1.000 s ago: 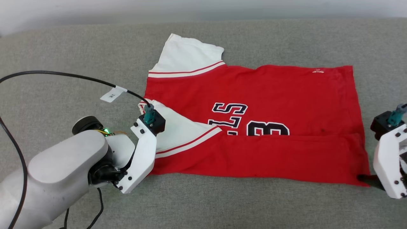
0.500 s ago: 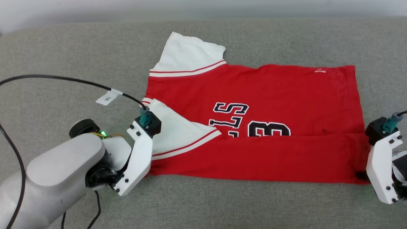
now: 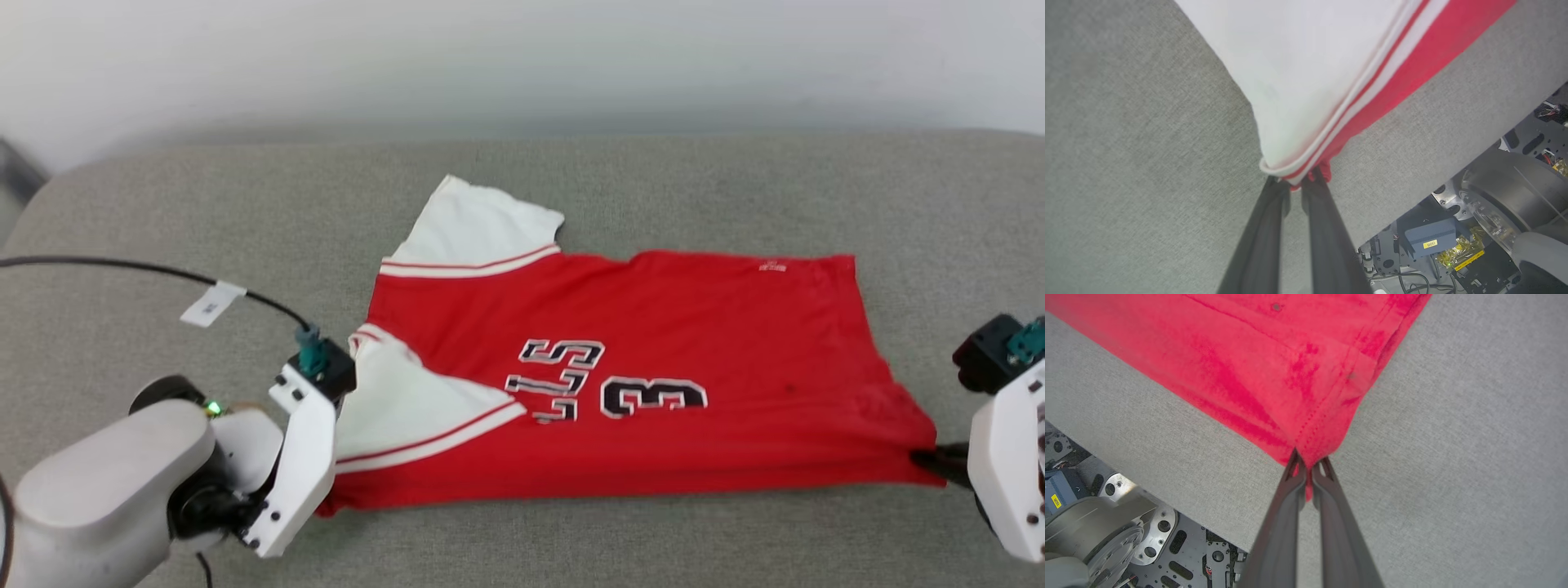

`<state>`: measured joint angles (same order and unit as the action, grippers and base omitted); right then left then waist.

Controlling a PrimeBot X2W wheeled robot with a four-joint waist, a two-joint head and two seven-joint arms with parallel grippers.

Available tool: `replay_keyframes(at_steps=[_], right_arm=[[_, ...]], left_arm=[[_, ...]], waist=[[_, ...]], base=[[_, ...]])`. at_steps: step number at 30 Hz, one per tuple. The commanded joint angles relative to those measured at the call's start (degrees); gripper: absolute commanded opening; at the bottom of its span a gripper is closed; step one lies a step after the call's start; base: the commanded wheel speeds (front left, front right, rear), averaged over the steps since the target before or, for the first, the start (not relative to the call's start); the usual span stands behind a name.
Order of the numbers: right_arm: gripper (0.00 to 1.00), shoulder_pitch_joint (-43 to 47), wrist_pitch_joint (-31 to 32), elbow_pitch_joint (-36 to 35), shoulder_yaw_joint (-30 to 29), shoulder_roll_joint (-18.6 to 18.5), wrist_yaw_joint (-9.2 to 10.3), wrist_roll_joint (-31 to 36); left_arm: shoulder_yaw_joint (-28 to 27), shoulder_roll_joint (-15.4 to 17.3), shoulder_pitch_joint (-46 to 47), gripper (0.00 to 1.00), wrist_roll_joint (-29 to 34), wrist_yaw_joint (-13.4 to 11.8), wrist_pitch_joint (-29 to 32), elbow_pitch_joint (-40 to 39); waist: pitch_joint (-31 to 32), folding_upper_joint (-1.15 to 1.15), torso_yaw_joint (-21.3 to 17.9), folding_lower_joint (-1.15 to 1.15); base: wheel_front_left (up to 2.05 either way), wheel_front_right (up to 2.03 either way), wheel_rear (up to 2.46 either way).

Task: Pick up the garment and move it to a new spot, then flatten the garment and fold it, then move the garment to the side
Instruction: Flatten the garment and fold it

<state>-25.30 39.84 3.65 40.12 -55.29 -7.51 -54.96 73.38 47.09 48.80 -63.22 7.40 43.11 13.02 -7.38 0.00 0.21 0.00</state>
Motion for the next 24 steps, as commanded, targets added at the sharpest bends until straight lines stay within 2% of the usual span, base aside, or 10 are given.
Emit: replay_keyframes(at_steps=[1,5,10,18,19,20,21,23,24], right_arm=[[0.0,1.01,-0.18,-0.23,-0.05,-0.57,0.05,-0.21],[0.0,4.67,-0.23,-2.33,0.03,-2.05,0.06,-0.92],[0.0,9.18,0.33,-1.89,0.03,-2.66,0.07,-0.72],[0.0,11.02,0.56,3.84,0.53,1.46,0.07,1.63],[0.0,11.05,0.39,4.68,0.57,2.22,0.07,1.66],[0.0,11.14,0.1,5.25,0.69,2.84,0.07,1.74],[0.05,11.11,-0.37,5.59,0.64,3.34,0.07,2.04],[1.0,10.96,-2.3,5.66,0.01,3.92,0.07,2.63],[1.0,10.73,-3.77,5.52,-0.57,3.91,0.07,3.29]], left_arm=[[-0.01,0.67,-0.99,0.0,-0.08,-0.03,-0.19,-0.05],[-0.02,2.85,-4.34,0.0,-1.21,-0.05,-0.31,-1.87],[-0.03,4.09,-8.89,0.0,-1.79,-1.5,-0.18,-4.84],[-0.01,2.28,-12.55,0.0,-1.44,-2.49,-0.16,-4.02],[0.01,2.02,-12.65,0.28,-1.3,-2.6,-0.29,-3.54],[-0.02,1.85,-12.59,1.0,-0.75,-2.52,-0.74,-3.36],[-0.04,1.64,-12.68,1.0,-0.64,-2.58,-1.23,-2.97],[-0.48,1.66,-12.31,1.0,-0.18,-2.47,-2.42,-2.67],[-0.69,1.99,-11.94,1.0,0.24,-2.4,-3.03,-2.73]], waist=[[0.84,0.0,-0.01,0.0],[2.27,0.0,-0.11,0.0],[2.64,0.0,-0.07,0.0],[1.01,0.0,-0.07,0.0],[0.96,0.0,0.0,0.0],[1.01,0.0,0.09,0.0],[1.14,0.0,0.2,0.0],[1.76,0.0,0.43,0.0],[2.16,0.0,0.49,0.0]], base=[[0.0,0.0,0.0],[0.0,0.0,0.0],[0.0,0.0,0.0],[0.0,0.0,0.0],[0.0,0.0,0.0],[0.0,0.0,0.0],[0.0,0.0,0.0],[0.0,0.0,0.0],[0.0,0.0,0.0]])
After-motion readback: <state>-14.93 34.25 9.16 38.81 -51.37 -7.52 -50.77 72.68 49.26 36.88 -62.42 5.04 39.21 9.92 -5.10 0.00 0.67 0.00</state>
